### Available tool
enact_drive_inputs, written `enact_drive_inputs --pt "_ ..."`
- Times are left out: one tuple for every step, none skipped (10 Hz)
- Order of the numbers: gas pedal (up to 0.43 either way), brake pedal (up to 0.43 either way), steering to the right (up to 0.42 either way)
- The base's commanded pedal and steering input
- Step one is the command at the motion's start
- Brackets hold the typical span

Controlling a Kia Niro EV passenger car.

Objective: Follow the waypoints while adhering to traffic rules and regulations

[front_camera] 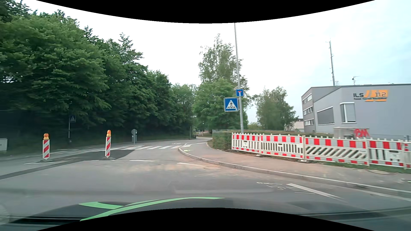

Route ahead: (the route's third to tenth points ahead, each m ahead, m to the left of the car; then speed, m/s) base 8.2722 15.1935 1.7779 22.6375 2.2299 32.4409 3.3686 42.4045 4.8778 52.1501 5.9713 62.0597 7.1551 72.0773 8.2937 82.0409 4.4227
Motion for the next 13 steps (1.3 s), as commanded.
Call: enact_drive_inputs --pt "0.059 0.0 -0.469" --pt "0.067 0.0 -0.478" --pt "0.067 0.0 -0.492" --pt "0.067 0.0 -0.5" --pt "0.067 0.0 -0.505" --pt "0.067 0.0 -0.508" --pt "0.067 0.0 -0.509" --pt "0.067 0.0 -0.509" --pt "0.067 0.0 -0.51" --pt "0.067 0.0 -0.51" --pt "0.067 0.0 -0.51" --pt "0.067 0.0 -0.51" --pt "0.067 0.0 -0.511"
